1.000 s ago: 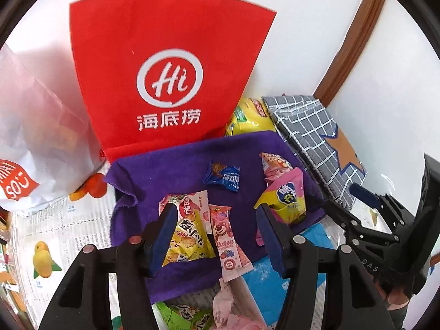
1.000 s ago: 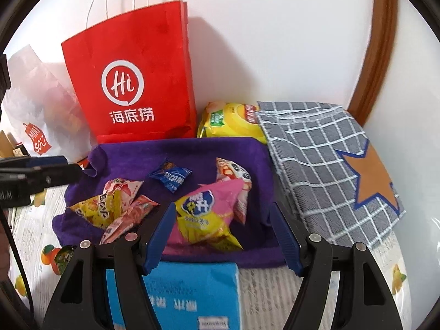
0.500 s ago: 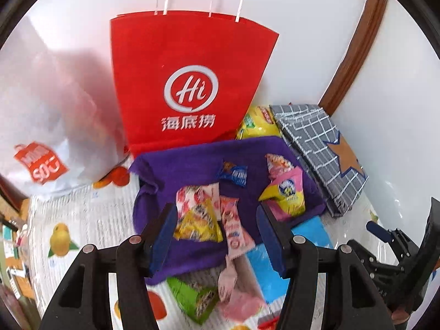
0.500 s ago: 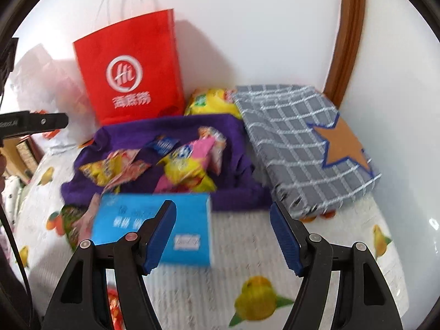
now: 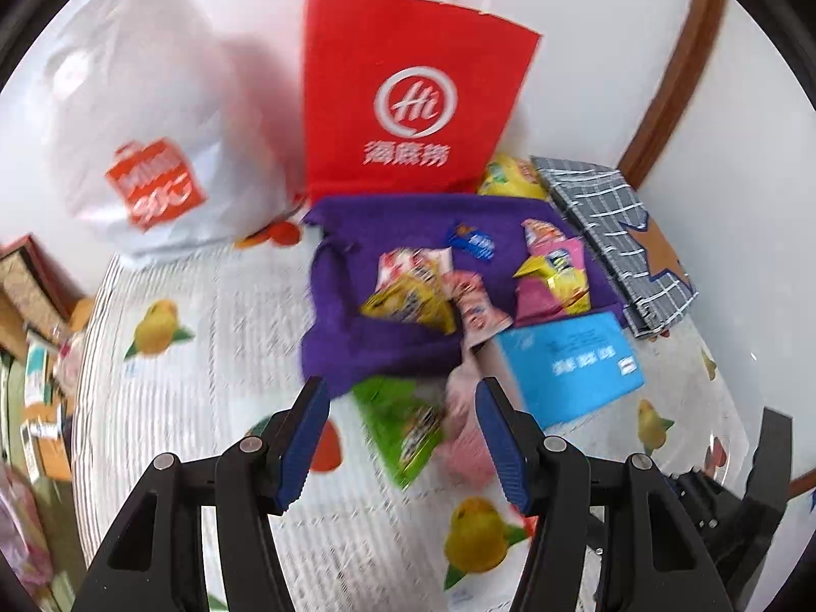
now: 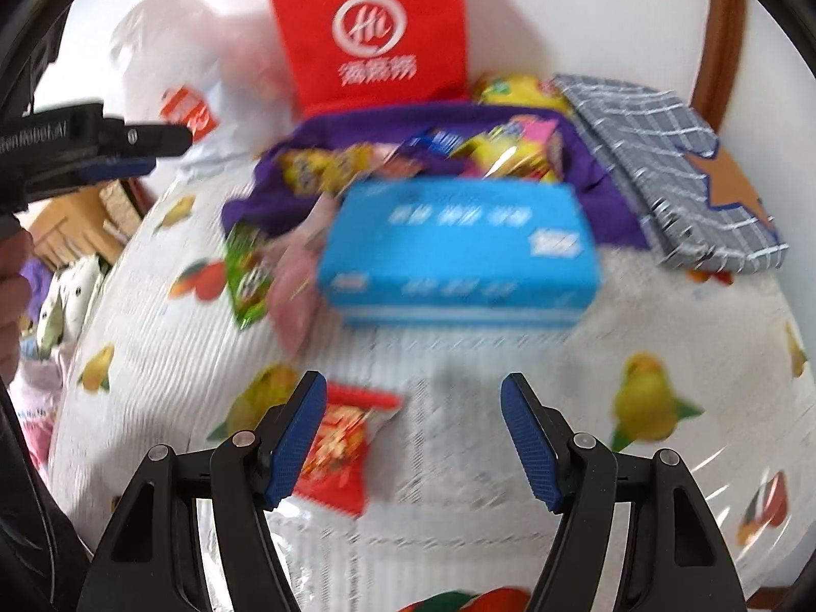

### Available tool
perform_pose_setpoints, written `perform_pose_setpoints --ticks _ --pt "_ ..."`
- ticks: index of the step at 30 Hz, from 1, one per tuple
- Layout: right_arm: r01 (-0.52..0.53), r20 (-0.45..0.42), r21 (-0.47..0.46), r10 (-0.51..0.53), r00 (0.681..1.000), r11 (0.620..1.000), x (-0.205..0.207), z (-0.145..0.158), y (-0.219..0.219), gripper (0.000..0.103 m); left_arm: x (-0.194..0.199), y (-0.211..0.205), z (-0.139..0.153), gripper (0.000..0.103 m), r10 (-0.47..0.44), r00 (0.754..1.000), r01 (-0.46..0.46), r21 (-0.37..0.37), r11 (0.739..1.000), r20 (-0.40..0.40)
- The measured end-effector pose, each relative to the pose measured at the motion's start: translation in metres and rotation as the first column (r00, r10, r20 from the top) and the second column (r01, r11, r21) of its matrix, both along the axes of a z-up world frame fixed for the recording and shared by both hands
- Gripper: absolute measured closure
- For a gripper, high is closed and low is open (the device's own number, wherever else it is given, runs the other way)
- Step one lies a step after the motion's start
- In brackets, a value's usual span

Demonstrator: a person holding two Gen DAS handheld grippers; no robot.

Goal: Organize snacks
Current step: 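Withdraw both open tools from the towel toward the snacks on the sheet, then close the right tool on the red candy packet while the left reaches the green packet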

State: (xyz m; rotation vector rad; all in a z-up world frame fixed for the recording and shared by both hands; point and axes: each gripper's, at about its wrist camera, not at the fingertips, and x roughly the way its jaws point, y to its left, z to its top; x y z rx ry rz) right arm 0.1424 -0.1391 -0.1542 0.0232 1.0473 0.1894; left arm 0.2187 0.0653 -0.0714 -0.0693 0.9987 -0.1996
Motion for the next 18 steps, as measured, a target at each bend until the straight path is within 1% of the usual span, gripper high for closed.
perform_pose_setpoints --ticks 5,10,12,14,15,18 --pt "0.007 -0.041 0.036 -0.005 0.999 0.999 -0.009 -0.017 0.014 0.033 -0.011 0.018 -0.016 0.046 0.025 0.999 -0.026 -0.020 0.999 -0.027" --pt "0.006 -0.072 -0.015 -0.007 0.997 1.000 -0.010 -0.031 0.032 0.033 -0.013 0.022 -0.029 0.046 0.016 0.999 -0.018 -0.037 0.999 -0.051" --pt "0.015 -0.063 -0.043 -0.017 0.998 0.999 -0.010 -0.036 0.037 0.033 -0.013 0.021 -0.034 0.046 0.008 0.998 -0.010 -0.041 0.999 -0.058" --pt "0.020 -0.039 -0.078 -0.023 0.999 0.997 -0.010 -0.037 0.039 0.041 -0.013 0.021 -0.037 0.046 0.003 0.998 -0.005 -0.040 0.999 -0.059" --pt "0.019 -0.037 -0.091 -0.022 0.999 0.996 -0.009 -0.038 0.039 0.047 -0.013 0.022 -0.040 0.046 0.001 0.998 -0.003 -0.040 0.999 -0.061" --pt "0.009 -0.028 -0.105 -0.012 1.000 0.994 -0.008 -0.038 0.034 0.047 -0.011 0.024 -0.045 0.046 0.001 0.998 -0.005 -0.049 0.999 -0.066"
